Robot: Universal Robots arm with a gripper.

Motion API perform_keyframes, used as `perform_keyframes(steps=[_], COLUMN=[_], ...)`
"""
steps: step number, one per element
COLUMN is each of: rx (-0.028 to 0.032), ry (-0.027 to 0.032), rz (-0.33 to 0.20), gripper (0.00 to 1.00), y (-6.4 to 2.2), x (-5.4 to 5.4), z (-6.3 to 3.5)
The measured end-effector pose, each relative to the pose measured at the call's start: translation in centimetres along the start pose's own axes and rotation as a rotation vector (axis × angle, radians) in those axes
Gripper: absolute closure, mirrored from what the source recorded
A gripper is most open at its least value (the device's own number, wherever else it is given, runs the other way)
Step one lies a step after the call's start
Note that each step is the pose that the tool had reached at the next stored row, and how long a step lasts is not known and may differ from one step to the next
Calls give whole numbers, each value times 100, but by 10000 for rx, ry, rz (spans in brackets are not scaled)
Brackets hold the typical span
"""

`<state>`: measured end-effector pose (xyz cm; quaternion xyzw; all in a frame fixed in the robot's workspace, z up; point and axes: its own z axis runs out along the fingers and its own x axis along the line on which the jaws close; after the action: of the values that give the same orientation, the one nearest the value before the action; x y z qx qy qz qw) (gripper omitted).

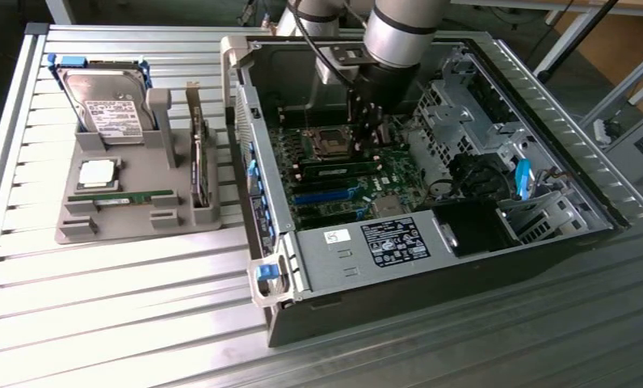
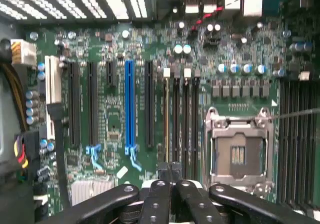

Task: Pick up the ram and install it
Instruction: 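Press down the ram until it locks into place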

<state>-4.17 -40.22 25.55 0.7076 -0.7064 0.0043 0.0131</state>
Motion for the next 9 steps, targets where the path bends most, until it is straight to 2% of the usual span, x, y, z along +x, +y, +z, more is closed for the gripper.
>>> perform_keyframes(steps=[1, 7, 9], rx=[0, 0, 1], ry=[0, 0, -2], rz=[0, 0, 0], gripper=[91, 91, 91], y=[81, 400, 458], x=[0, -1, -2], z=[1, 10, 20])
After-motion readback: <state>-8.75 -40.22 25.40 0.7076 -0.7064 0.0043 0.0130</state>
